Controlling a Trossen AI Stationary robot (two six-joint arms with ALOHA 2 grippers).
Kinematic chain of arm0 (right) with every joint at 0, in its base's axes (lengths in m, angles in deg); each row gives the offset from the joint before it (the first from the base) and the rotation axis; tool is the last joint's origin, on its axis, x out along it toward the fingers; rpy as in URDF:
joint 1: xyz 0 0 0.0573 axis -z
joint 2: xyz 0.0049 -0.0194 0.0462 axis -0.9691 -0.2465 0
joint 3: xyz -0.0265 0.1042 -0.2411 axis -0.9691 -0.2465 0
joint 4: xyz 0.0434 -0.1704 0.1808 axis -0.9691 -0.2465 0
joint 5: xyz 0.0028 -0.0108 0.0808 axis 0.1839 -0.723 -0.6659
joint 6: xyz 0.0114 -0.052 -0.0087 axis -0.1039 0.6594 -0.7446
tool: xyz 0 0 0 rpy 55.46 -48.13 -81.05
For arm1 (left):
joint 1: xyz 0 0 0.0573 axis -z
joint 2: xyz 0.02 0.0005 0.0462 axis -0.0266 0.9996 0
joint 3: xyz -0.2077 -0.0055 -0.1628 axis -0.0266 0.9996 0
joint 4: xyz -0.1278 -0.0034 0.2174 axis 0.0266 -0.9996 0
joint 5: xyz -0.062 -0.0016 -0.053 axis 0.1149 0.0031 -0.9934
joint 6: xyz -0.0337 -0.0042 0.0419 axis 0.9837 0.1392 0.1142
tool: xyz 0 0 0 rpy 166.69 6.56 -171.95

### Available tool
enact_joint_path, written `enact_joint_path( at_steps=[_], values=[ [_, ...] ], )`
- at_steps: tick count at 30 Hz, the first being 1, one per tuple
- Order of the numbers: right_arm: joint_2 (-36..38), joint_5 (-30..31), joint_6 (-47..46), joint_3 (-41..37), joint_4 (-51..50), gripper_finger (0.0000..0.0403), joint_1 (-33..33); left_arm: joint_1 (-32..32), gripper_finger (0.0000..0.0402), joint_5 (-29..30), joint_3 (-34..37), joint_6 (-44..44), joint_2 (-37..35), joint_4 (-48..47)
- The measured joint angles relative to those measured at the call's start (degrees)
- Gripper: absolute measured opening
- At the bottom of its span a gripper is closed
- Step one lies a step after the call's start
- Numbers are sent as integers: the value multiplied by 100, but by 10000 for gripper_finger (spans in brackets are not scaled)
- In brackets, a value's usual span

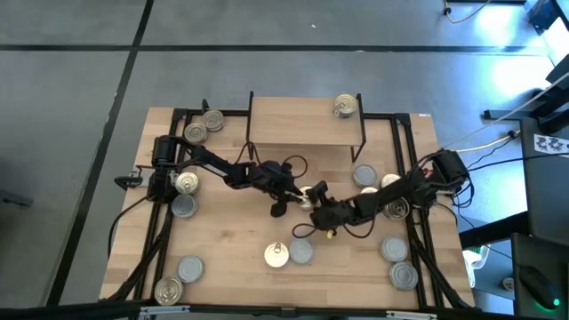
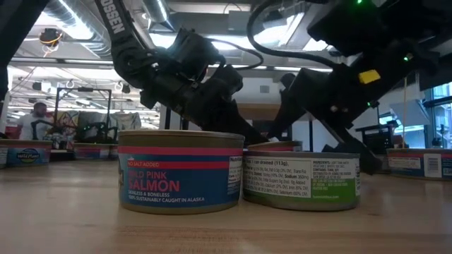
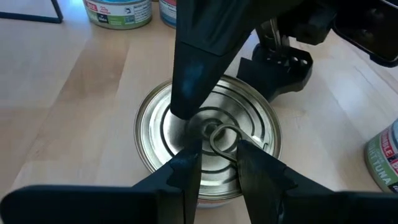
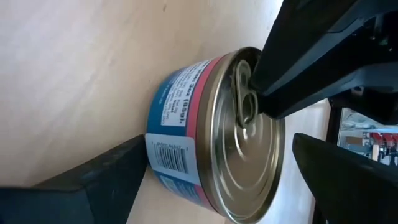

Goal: Stack canned seafood by type on shelf
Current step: Stack the blue pink tuna can on top of the other blue pink tuna can on the shelf

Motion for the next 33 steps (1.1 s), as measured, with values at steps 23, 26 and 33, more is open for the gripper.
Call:
enact_joint_path(
  at_steps=[23,26,33],
  values=[
    [-199,195,-459,8,303,204,-110,-13,100,73,1,434,-99,33],
    [-168,342,-667,90,247,204,-242,8,100,73,9,452,-319,-237],
    [51,576,-1002,68,116,194,-544,51,100,214,26,255,-1075,-1219]
  ],
)
